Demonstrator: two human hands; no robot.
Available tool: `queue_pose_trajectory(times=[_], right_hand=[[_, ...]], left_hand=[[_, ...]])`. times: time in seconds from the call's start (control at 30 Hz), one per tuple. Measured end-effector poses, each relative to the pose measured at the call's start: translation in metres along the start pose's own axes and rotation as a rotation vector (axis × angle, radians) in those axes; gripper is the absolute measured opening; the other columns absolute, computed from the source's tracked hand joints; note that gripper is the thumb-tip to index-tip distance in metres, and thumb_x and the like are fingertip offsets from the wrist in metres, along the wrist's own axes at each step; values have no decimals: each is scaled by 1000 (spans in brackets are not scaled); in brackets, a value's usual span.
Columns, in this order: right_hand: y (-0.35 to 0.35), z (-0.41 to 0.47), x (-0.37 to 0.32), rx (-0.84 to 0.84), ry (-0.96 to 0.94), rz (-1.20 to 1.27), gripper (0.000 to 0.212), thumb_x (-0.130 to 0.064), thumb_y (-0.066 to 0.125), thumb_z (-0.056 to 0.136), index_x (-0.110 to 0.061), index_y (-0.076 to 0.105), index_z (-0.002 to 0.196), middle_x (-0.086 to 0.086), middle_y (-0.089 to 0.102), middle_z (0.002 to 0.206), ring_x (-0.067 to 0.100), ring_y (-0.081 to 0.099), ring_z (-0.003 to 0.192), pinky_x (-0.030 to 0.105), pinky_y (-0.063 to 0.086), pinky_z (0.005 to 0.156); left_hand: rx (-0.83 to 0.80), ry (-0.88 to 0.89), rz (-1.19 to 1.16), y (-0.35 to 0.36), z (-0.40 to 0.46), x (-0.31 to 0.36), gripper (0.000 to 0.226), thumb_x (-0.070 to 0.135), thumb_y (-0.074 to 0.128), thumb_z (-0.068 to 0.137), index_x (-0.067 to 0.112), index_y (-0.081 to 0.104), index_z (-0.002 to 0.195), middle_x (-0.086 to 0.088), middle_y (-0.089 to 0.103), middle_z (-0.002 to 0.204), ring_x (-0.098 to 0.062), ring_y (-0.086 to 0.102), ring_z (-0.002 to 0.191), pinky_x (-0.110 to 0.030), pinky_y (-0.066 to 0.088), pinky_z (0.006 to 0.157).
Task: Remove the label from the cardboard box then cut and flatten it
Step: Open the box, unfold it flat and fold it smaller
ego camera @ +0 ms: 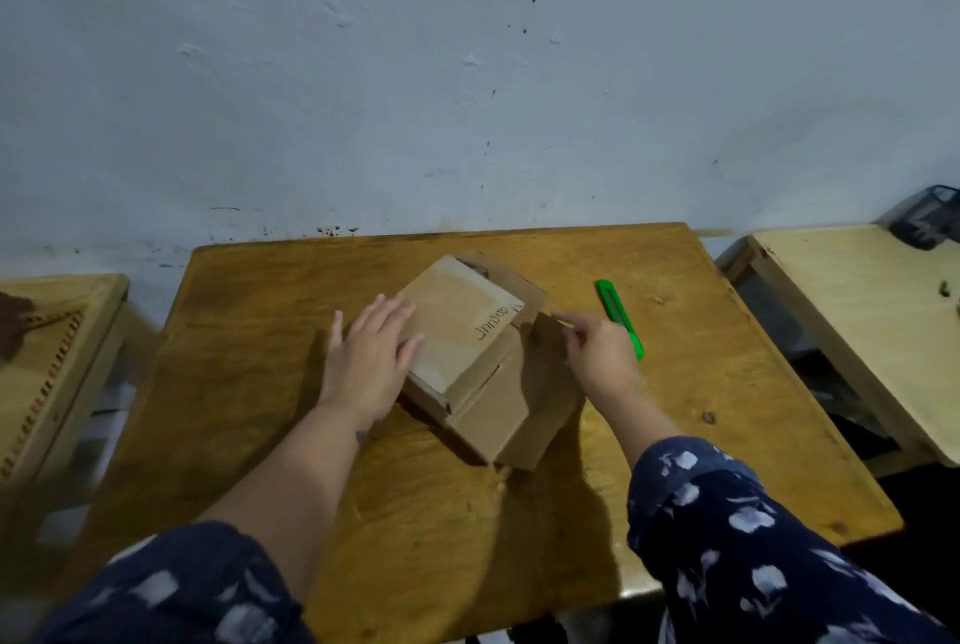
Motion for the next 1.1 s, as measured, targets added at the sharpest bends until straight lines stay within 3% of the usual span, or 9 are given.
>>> queue_pose_trajectory(times=[0.17,0.3,0.47,0.67,0.77,0.83,0.9,0.97,1.1], right_hand=[[7,-55,15,2,237,165,38,-9,49,94,-28,61,124,-4,64,80,13,57,56,26,48,48],[9,-93,20,-38,288,259,37,-14,52,93,-29,57,127,-4,64,80,11,60,61,22,47,46],[8,-138,28,-96,329,375,39,-10,54,91,-22,54,129,2,69,73,14,68,65,36,60,66],[-5,-179,46,-120,381,409,36,-9,55,91,-20,54,125,0,66,77,11,66,69,33,58,70],[-11,-190,45,-110,302,211,37,-16,57,90,-22,55,127,1,62,103,17,61,95,36,54,84],[-19,-191,37,8,141,70,37,-18,58,90,-24,56,127,2,55,117,19,49,112,36,45,96],[-28,-187,15,119,-98,6,37,-16,59,89,-24,60,125,0,55,114,18,45,109,32,40,94],[-27,-177,-5,113,-270,-1,39,-12,60,87,-22,61,125,1,57,114,20,47,108,34,41,94],[-7,-156,-15,-98,-158,-3,45,-16,57,91,-26,51,134,5,49,136,22,45,125,39,42,104]], left_hand=[[31,-152,-223,2,-27,1,54,46,31,99,25,26,149,3,9,161,-20,8,147,-46,10,119],[21,-299,-332,6,-61,3,61,45,34,99,23,13,152,-2,-6,161,-28,4,147,-46,14,118],[2,-337,-506,4,-97,12,55,34,38,101,19,22,151,-1,25,157,-24,31,140,-38,30,112],[51,-314,-519,2,-134,26,51,24,45,100,21,30,149,-2,38,151,-23,42,132,-34,37,105],[79,-326,-484,4,-153,27,53,25,48,99,24,30,149,-1,40,149,-22,44,129,-30,40,96],[94,-318,-469,5,-162,25,52,26,49,98,26,32,148,1,42,148,-22,47,125,-27,40,87],[101,-305,-454,3,-166,22,50,28,47,99,28,34,147,0,42,148,-23,48,124,-27,40,83],[106,-307,-431,-1,-163,17,50,32,44,100,28,31,148,1,40,150,-23,46,127,-28,40,86],[59,-280,-441,0,-154,16,50,31,42,101,29,28,149,4,34,153,-19,40,133,-29,38,99]])
Point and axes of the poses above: each hand's wrist, its own z-axis towards the middle knuckle, its own y-axis out of the palm, x = y × z, the point moved 4 cm from there along z, towards the middle knuckle
